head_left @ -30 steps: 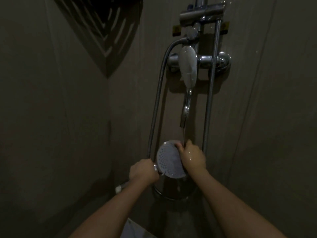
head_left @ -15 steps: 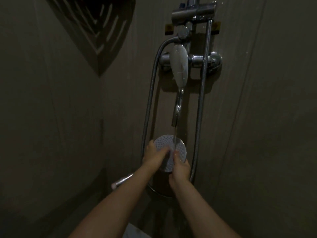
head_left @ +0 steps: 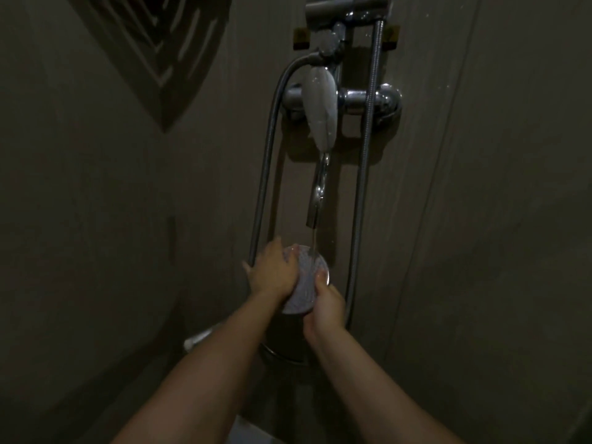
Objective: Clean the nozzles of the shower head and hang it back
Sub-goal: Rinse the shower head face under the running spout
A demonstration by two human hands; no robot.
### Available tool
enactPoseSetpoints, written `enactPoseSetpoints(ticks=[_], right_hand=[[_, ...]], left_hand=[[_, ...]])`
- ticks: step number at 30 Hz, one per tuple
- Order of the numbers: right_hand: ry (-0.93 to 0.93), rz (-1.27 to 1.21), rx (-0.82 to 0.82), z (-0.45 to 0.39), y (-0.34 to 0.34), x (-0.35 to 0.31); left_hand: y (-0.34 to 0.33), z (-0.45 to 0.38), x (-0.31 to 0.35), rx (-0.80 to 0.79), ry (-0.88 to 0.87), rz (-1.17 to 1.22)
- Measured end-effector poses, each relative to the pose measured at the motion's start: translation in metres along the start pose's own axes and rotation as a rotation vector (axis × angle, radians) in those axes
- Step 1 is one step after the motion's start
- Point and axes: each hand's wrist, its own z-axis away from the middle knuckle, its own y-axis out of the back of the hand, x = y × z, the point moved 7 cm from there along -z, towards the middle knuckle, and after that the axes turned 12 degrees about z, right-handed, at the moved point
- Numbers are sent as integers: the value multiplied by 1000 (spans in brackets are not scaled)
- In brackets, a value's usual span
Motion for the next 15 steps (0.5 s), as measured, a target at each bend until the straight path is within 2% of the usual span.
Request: enactPoseSetpoints(ticks=[2,4,5,8,10,12,15], right_hand=[[17,-23,44,2,-3,-1],[44,-93,85,0,-1,-8],[42,-111,97,-1,0,-10],[-27,-119,95,-4,4,-6],[-65,-144,35,-4,4,-2],[-41,-97,-16,-3,0,-6],[21,-6,5,0,0,-16]], left_hand=[[9,3,5,64,3,-11],[7,14,18,84,-113,-118],[0,21,23,42,-185,-165],[-24,37,28,-237,-385,-313],[-23,36,18,-294,-422,-322],[-15,31,2,-235,-306,-172],[-5,27,-22,-136,44,218]])
